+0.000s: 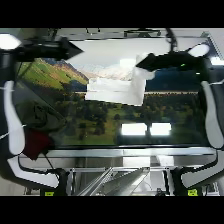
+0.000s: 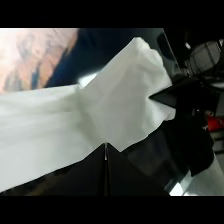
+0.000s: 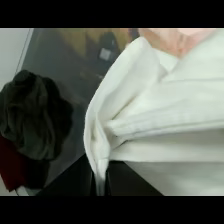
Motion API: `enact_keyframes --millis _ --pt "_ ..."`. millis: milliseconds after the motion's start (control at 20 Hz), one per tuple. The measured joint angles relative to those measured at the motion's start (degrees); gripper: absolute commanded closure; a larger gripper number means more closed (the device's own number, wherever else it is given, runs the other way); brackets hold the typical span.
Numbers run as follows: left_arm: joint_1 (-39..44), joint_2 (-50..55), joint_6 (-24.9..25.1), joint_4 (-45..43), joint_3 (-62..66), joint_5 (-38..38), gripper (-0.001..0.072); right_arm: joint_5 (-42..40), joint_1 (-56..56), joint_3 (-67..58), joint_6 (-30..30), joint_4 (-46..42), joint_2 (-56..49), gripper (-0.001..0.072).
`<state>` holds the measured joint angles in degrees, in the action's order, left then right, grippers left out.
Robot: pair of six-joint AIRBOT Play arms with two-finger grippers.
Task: Fold the shirts.
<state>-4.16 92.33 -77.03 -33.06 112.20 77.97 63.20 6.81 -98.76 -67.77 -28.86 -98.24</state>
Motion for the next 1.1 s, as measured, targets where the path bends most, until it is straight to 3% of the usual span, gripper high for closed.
enact_keyframes --millis 100,150,250,400,450,500,550,800,1000,1050,1100 --pt "-5.60 -4.76 1.70 1.27 -2.69 1.36 0.0679 -11.63 8.61 0.00 -0.02 0.79 -3.78 0.0689" --pt "-7.63 -6.51 2.62 1.64 -4.13 1.64 0.0679 -19.10 13.16 0.00 0.17 1.92 -6.34 0.0642" --pt "-10.58 -9.16 4.28 2.38 -7.39 2.19 0.0679 -34.86 21.38 -0.15 2.29 6.03 -11.69 0.0087" --pt "-12.55 -11.21 5.77 3.69 -11.76 3.10 0.0679 -49.35 28.72 -0.94 4.22 9.49 -17.20 0.0077" --pt "-12.74 -11.52 6.16 3.80 -13.00 3.50 0.0679 -50.71 29.66 -1.09 4.52 9.51 -17.97 0.0148" --pt "-12.76 -11.80 6.54 4.15 -14.03 3.96 0.0679 -50.60 29.90 -1.22 4.85 9.40 -18.10 0.0293" --pt "-12.74 -12.00 6.88 4.52 -14.93 4.15 0.0679 -49.16 29.53 -1.33 5.09 8.92 -17.77 0.0334" --pt "-11.98 -12.31 8.24 4.66 -17.66 5.05 0.0680 -30.58 19.98 -1.51 4.24 4.81 -12.68 0.0334" --pt "-11.76 -12.37 8.76 4.70 -18.14 5.75 0.0680 -10.38 8.15 -1.33 -4.20 -2.51 -8.81 0.0332" --pt "-11.74 -12.37 8.81 4.70 -18.21 5.86 0.0679 -5.84 5.79 -0.96 -6.67 -5.11 -8.41 0.0233" --pt "-11.74 -12.37 8.98 4.70 -18.23 5.90 0.0680 -2.86 3.67 -0.28 -9.33 -7.74 -8.13 0.0025"
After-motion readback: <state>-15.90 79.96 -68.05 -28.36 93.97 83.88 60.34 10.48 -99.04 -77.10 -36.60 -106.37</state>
